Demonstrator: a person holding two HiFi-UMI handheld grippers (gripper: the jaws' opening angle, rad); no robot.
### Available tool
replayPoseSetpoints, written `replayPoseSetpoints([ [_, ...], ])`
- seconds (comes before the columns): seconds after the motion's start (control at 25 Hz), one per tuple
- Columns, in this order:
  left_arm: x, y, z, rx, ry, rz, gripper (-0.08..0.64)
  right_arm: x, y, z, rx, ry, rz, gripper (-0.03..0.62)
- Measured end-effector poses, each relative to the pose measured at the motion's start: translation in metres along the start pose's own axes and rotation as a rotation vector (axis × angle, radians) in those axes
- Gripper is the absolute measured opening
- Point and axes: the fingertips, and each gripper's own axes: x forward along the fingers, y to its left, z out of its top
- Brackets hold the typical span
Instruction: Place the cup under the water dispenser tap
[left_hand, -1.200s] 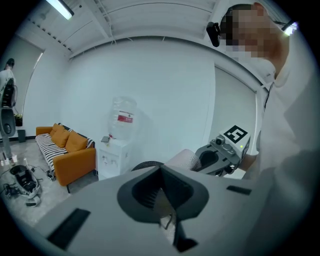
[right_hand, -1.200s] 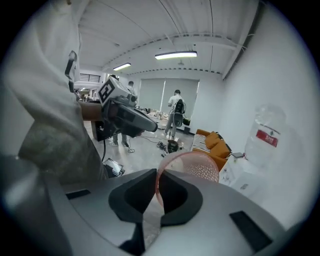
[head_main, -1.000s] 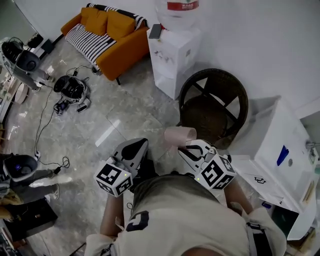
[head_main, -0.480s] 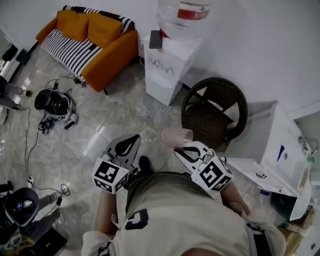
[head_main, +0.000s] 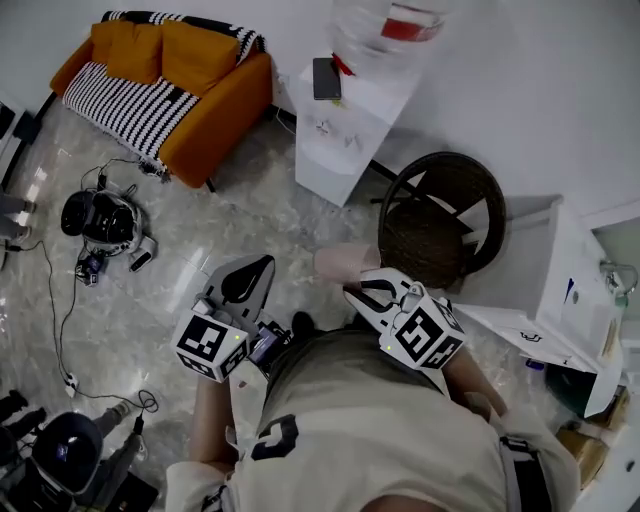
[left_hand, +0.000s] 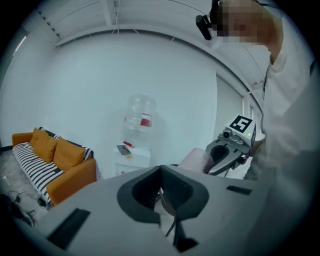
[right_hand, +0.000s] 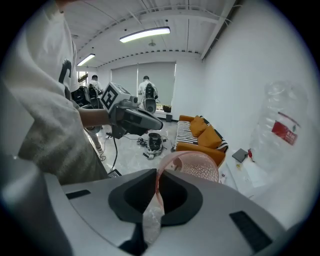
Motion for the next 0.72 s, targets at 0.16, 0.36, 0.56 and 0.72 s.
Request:
replayPoseSetpoints([
  [0.16, 0.017, 0.003, -0.002, -0.025, 0.024, -0.044, 0.057, 0.014, -0.013, -0.004, -0.011, 0.05, 0.003, 0.035],
  [0.36, 0.055, 0.021, 0.005, 0.003, 0.067, -0.041, 0.057, 0.026, -0.051, -0.019, -0.009, 0.075, 0.006, 0.035],
  [0.56, 0.095, 0.059, 0.01, 0.144, 0.188, 0.077, 0.057, 0.038, -0.1, -0.035, 0.042, 0.067, 0.032, 0.035],
  [0.72, 0.125, 0.082, 0.022, 0.182, 0.247, 0.134, 0.057, 0.044, -0.134, -0.044, 0.054, 0.048, 0.095, 0.035],
])
